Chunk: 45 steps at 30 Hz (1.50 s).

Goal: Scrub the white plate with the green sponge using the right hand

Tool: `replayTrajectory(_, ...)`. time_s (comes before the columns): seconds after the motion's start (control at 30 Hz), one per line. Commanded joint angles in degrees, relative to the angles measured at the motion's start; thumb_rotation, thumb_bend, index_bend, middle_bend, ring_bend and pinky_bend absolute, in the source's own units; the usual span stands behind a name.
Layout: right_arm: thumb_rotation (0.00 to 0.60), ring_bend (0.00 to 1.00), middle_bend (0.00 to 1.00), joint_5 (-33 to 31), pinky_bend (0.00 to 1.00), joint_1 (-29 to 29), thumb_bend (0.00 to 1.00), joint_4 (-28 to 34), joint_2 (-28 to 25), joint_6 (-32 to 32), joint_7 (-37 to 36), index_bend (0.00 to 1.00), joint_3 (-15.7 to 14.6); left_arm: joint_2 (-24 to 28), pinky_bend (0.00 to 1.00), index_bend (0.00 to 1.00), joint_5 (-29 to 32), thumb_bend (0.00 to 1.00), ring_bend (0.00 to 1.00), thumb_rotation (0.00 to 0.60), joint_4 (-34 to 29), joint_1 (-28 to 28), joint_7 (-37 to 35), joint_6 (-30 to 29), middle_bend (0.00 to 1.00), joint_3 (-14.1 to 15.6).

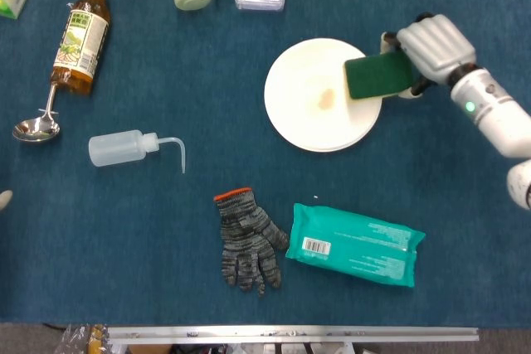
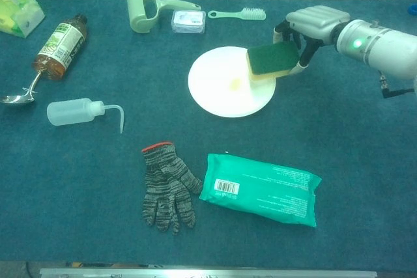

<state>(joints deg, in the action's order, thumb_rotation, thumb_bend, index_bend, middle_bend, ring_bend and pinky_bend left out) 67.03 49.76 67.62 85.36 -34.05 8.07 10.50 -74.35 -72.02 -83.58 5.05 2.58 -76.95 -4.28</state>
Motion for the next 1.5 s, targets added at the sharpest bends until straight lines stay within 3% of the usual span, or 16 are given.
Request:
replayTrajectory(0.03,0.6,0.51,0.63,-2.2,0.25,1.9,0.08,-1.0,0.9,1.7,2.3,0.43,0.3,-0.1,0.04,0.05,0.0,0.0,0.0,0.6,0.3,-0.1,-0.5,0.1,0.0,0.0)
replayTrajectory(0.53,0.6,0.51,0.63,-11.7,0.25,8.7,0.08,-1.2,3.9,4.2,10.8,0.43,-0.8,-1.1,0.04,0.05,-0.2,0.0,0.0,0.6,3.0,-0.6,-3.5,0.8,0.0,0.1)
replayTrajectory(1.13,0.6,0.51,0.63,-22.3,0.25,12.5,0.08,-1.2,4.3,3.8,18.9,0.43,-7.4,-1.4,0.04,0.05,-0.5,0.0,0.0,0.6,4.1,-1.2,-5.0,0.8,0.0,0.0)
replayTrajectory(1.5,0.6,0.51,0.63,-28.8,0.25,13.6,0.08,4.3,-0.9,-1.2,22.9,0.43,-9.8,-1.9,0.04,0.05,-0.6,0.0,0.0,0.6,4.8,-1.2,-5.8,1.2,0.0,-0.1)
